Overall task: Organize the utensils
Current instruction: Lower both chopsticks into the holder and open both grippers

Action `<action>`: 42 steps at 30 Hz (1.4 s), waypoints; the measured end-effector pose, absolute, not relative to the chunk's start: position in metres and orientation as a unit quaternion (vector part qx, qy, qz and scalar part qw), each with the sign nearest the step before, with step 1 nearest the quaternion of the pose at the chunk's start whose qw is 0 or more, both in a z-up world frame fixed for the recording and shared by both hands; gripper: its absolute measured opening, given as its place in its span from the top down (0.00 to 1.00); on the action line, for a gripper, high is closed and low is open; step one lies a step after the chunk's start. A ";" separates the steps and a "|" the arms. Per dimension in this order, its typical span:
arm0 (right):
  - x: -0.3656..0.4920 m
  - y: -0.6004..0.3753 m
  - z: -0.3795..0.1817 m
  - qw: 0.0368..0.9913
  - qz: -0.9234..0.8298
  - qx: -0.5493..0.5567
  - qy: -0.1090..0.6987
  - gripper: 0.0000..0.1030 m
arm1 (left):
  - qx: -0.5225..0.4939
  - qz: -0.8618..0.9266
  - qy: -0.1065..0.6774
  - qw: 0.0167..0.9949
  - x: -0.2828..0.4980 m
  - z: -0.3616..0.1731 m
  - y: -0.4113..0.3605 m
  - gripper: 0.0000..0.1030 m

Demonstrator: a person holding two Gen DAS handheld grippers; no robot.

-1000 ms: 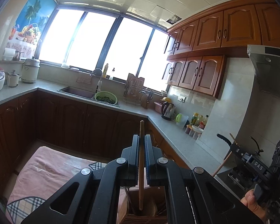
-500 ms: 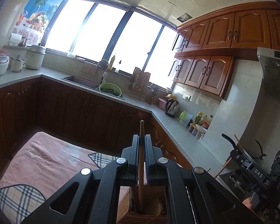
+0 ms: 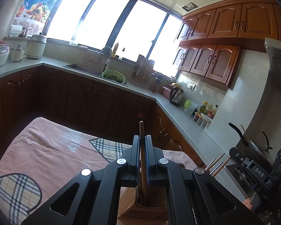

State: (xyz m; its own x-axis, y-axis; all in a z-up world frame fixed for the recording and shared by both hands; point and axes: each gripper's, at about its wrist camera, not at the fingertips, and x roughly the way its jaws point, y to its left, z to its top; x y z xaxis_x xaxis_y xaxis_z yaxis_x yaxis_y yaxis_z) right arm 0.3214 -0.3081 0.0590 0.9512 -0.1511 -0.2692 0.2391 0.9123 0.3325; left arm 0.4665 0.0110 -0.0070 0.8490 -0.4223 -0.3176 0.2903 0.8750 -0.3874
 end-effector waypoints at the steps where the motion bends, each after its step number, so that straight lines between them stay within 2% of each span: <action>1: 0.322 -0.309 0.058 0.970 -0.100 0.184 0.123 0.96 | -0.164 -0.188 0.204 0.947 0.468 -0.008 0.010 0.97; 11: 0.328 -0.312 0.036 0.964 -0.101 0.197 0.147 0.96 | -0.138 -0.185 0.213 0.950 0.474 0.000 -0.004 0.96; 33: 0.334 -0.312 0.039 0.962 -0.101 0.194 0.166 0.95 | -0.135 -0.184 0.237 0.944 0.484 0.007 -0.005 0.95; 35: 0.335 -0.312 0.039 0.961 -0.102 0.194 0.168 0.93 | -0.137 -0.184 0.239 0.943 0.484 0.008 -0.005 0.95; 37: 0.335 -0.312 0.039 0.961 -0.103 0.192 0.170 0.91 | -0.142 -0.183 0.241 0.942 0.485 0.009 -0.005 0.93; 39: 0.335 -0.311 0.040 0.961 -0.104 0.189 0.172 0.90 | -0.146 -0.179 0.243 0.942 0.485 0.009 -0.003 0.83; 42: 0.334 -0.310 0.040 0.961 -0.106 0.185 0.175 0.89 | -0.150 -0.172 0.243 0.943 0.484 0.009 -0.002 0.76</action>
State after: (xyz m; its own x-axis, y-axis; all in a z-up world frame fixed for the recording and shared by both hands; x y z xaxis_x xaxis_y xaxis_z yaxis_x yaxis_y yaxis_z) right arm 0.3341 -0.3098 0.0396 0.9164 -0.1399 -0.3751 0.2694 0.9086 0.3193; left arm 0.4842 -0.0017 0.0088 0.8227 -0.3969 -0.4070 0.2514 0.8962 -0.3656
